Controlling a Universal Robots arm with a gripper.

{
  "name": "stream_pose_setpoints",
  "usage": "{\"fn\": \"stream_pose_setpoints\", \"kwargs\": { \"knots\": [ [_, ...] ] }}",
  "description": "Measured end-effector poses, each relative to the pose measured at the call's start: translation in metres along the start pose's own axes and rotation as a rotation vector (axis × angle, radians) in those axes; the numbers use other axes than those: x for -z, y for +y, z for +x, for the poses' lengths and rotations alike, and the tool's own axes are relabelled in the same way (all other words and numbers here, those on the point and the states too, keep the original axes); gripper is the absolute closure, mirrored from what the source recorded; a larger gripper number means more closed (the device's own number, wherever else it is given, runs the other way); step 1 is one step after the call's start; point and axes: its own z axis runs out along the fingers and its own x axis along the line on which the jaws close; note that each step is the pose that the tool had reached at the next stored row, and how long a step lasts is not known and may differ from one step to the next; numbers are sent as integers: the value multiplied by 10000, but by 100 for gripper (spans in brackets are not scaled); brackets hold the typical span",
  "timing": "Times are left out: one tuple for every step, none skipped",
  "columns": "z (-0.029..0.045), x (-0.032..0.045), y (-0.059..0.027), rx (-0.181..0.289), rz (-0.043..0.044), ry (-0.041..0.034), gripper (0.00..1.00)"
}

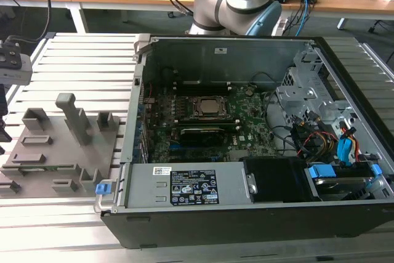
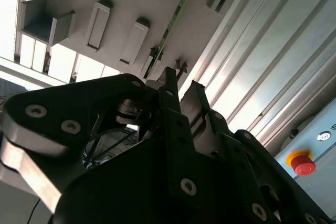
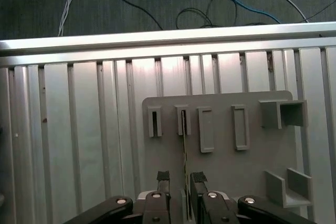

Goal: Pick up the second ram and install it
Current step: 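Pick up the second ram and move it above second insertion slot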

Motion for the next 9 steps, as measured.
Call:
{"fn": "stream_pose_setpoints", "kwargs": {
  "knots": [
    [0, -11, -1, 0, 0, 0, 70],
    [1, -27, -1, 0, 0, 0, 70],
    [1, -32, -1, 0, 0, 0, 70],
    [1, -39, -2, 0, 1, -1, 70],
    [1, -53, -2, 0, 1, -1, 70],
    [2, -61, -3, 0, -1, 0, 70],
    [2, -72, -3, 0, 0, 0, 70],
    [2, -81, -4, 0, 0, 0, 70],
    [2, -89, -4, 0, 0, 0, 70]
  ]
}}
